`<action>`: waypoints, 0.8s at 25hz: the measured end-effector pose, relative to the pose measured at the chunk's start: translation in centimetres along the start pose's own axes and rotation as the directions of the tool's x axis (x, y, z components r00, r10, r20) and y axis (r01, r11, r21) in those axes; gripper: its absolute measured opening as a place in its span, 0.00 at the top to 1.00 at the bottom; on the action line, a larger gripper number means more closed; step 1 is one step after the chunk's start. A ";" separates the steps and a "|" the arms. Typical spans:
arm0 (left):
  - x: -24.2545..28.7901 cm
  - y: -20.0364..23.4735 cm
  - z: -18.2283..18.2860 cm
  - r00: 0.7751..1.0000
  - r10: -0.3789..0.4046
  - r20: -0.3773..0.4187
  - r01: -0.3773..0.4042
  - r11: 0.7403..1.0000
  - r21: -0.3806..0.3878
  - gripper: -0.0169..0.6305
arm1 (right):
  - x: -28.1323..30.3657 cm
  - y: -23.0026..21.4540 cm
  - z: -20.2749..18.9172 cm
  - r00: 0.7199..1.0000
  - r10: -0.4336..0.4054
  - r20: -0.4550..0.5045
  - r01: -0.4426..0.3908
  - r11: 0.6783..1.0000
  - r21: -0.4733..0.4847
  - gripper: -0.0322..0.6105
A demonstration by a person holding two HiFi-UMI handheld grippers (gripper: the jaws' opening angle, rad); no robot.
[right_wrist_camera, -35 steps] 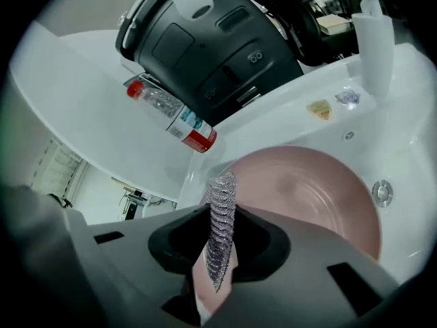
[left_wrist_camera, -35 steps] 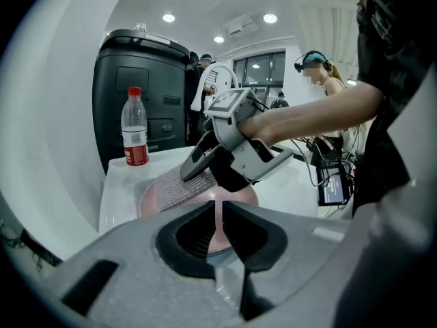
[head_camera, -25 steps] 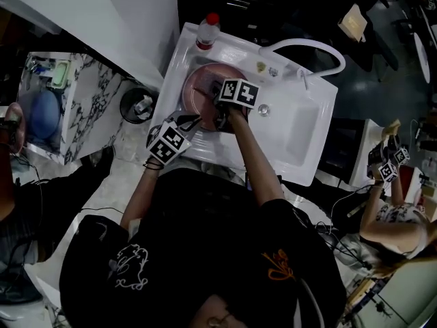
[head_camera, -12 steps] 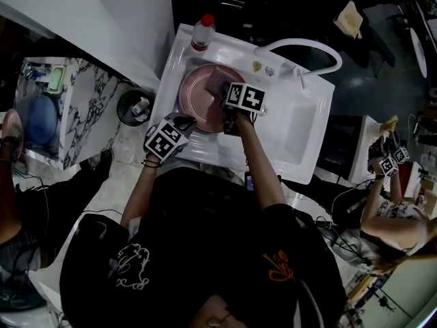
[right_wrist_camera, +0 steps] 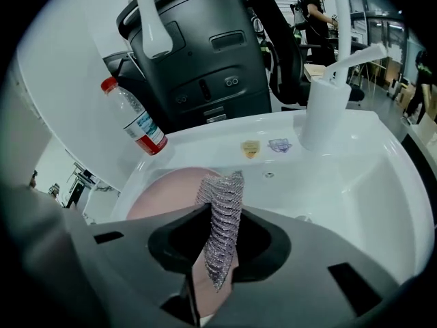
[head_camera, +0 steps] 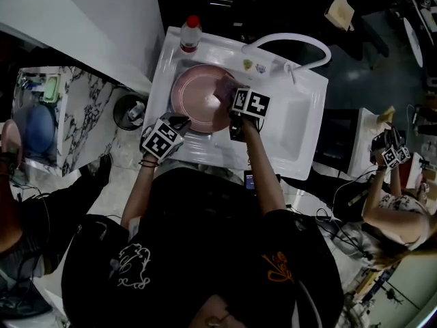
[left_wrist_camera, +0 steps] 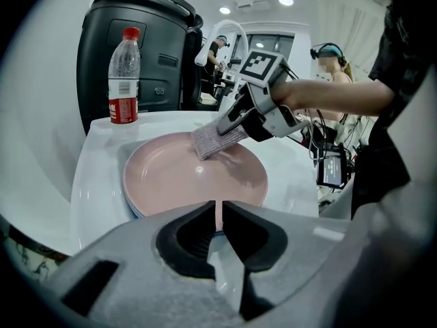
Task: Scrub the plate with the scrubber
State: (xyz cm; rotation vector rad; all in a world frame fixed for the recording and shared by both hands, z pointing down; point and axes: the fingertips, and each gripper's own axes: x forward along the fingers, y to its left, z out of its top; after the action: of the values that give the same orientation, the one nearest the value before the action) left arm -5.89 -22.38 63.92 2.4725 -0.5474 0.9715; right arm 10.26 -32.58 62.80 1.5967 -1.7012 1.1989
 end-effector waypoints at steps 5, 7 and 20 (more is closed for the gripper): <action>0.3 0.2 0.1 1.000 0.012 -0.003 -0.012 1.000 -0.008 0.91 | -0.6 -1.8 -0.3 1.000 -0.029 -0.002 0.029 0.999 0.018 0.83; 0.4 0.3 0.1 1.000 0.019 -0.012 -0.019 1.000 0.003 0.91 | -0.7 -2.0 -0.3 1.000 -0.020 0.002 0.020 0.999 0.027 0.83; -1.9 -0.1 1.4 0.997 0.050 0.065 -0.050 0.999 -0.012 0.91 | -0.1 9.2 -2.3 0.954 0.298 -0.022 -0.295 0.952 0.077 0.83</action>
State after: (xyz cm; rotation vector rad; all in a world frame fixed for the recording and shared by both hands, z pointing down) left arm -6.34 -22.71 61.64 2.4999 -0.6364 0.9077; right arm 0.91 -31.33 61.52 1.3855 -1.9462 1.4377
